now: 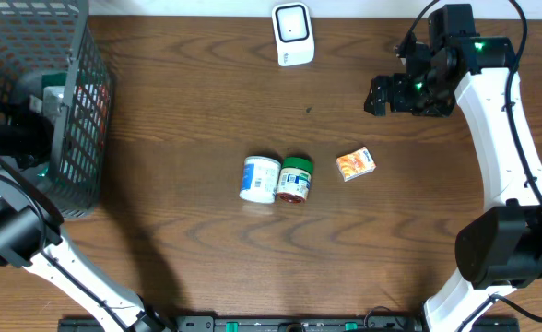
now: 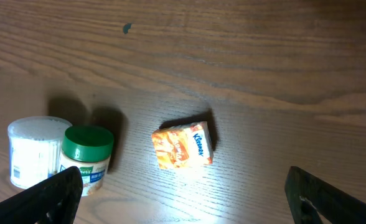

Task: Scan the item barcode
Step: 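Carry the glove pack and mint wipes out and lay them left of the tub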

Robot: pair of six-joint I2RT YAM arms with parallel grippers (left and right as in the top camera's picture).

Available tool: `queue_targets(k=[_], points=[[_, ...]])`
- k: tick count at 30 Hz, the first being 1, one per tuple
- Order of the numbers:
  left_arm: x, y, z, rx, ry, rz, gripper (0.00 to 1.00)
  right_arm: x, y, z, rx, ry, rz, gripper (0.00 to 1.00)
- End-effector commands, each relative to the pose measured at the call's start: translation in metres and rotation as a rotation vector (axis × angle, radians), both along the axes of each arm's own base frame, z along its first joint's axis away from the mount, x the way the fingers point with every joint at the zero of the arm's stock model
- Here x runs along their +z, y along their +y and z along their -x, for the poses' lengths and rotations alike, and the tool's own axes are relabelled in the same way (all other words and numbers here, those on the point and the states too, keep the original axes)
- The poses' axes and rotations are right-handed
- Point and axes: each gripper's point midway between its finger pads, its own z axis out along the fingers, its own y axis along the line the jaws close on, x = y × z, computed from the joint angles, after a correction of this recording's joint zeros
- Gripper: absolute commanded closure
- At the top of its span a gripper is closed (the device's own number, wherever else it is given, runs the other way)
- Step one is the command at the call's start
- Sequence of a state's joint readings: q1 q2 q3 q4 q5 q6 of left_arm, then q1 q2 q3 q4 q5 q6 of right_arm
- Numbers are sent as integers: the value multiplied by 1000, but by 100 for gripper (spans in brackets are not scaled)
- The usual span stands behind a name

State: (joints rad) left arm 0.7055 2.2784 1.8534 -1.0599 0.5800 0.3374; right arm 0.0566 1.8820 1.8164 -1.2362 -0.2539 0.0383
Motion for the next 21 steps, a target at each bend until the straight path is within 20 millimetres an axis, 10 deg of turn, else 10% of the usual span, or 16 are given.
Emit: queue_targets(k=[1, 21], points=[[36, 19, -7, 134, -67, 36, 93, 4, 3, 3, -3, -4, -16, 1], [297, 31, 13, 360, -595, -294, 93, 4, 2, 4, -5, 2, -15, 1]])
